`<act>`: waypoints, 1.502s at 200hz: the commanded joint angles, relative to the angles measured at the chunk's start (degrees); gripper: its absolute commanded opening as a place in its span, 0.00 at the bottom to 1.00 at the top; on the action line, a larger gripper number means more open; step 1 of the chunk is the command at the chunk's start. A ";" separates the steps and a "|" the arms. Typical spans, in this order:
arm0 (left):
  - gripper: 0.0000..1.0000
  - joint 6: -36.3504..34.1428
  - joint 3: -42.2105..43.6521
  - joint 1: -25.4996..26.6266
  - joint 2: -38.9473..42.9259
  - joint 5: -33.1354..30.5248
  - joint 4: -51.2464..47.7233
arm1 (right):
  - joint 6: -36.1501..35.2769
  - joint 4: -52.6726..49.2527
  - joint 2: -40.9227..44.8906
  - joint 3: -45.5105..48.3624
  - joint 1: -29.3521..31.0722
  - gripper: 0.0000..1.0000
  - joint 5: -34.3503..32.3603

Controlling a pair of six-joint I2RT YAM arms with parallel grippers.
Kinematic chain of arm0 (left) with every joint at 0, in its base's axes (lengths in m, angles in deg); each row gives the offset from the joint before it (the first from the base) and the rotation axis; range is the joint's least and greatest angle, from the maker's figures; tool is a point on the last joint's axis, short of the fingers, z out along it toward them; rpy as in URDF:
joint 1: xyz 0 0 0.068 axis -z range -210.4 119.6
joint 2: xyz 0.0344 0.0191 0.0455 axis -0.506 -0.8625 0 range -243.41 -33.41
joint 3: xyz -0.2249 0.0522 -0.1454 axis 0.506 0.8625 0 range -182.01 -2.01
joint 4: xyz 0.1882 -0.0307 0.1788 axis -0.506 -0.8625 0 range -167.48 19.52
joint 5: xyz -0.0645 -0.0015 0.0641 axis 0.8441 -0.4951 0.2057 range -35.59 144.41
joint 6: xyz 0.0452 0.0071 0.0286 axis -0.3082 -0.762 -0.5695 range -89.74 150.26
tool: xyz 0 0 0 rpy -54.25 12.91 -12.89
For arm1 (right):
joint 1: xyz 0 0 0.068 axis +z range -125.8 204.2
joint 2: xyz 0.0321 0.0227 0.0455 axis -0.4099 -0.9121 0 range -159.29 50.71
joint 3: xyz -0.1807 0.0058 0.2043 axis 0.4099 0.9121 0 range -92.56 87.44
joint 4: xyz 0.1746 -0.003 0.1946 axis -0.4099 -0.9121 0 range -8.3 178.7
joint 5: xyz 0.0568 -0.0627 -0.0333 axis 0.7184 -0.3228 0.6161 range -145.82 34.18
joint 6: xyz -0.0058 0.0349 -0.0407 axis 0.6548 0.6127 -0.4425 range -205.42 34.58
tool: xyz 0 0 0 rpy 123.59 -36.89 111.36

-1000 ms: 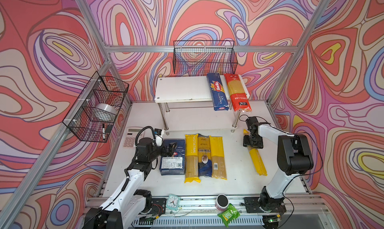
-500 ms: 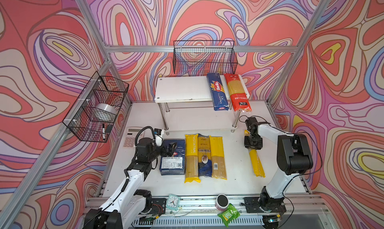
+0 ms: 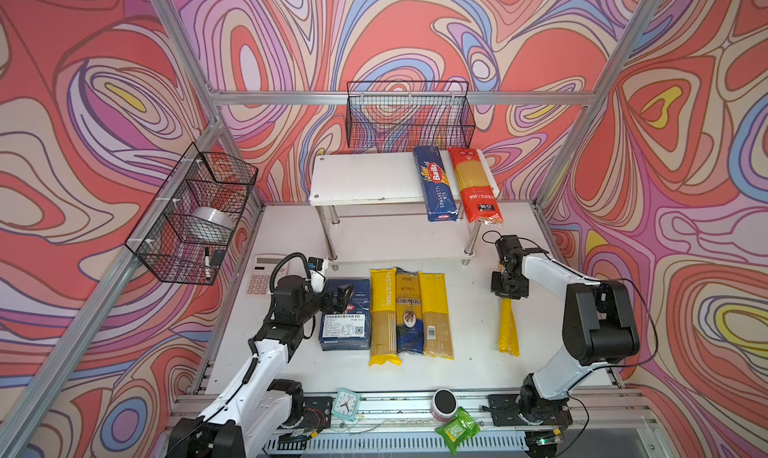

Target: Place and organize the pasta boxes and bags onto the shelf

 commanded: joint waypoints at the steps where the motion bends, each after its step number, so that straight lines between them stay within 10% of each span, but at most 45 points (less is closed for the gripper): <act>1: 1.00 0.11 -0.33 0.26 0.50 -0.28 0.52 | 0.63 1.66 2.80 1.25 -0.30 0.09 1.33; 300: 1.00 0.21 -0.02 0.31 0.92 -0.52 0.63 | -0.91 -11.64 33.41 -13.99 -4.74 0.00 19.30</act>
